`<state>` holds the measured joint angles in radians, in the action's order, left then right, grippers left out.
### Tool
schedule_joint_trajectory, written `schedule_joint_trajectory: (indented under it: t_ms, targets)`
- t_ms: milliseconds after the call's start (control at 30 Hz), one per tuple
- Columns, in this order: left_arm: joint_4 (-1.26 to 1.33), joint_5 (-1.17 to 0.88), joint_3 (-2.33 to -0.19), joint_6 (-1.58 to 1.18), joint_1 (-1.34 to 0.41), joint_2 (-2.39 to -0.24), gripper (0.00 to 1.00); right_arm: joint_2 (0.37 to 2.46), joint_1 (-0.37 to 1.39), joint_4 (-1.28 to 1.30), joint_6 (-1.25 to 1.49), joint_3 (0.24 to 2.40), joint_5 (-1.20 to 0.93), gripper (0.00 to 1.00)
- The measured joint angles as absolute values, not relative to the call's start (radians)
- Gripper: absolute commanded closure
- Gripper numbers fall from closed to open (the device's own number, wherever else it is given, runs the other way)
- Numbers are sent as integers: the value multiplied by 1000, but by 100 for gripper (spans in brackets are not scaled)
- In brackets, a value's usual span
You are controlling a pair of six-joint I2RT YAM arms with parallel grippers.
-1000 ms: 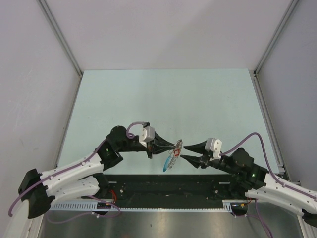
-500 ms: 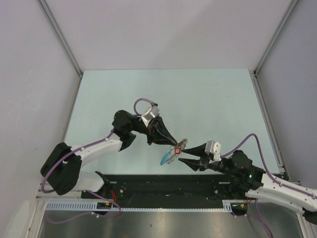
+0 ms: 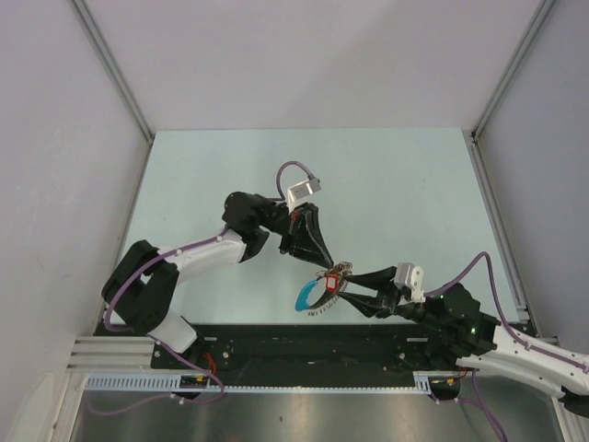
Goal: Remove the keys from the keyring
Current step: Remove the key from the keyring.
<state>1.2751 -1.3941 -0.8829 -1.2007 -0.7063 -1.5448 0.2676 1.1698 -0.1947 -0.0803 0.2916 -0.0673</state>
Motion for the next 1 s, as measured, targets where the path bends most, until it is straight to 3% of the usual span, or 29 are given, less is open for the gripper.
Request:
schedule_joint_trajectory:
  t_ms: [800,900,1000]
  targets:
    - [1293,-1402,-911,-1234,-705,-1560,99,482,1177,-313,-78,318,-93,59]
    - [1293,-1402,-910,-1233,-704,-1560,100,495,1177,-324,-78,323,-86,64]
    - [1293,-1402,-910,-1232,-703,-1559,100,501,1178,-330,-79,327,-67,81]
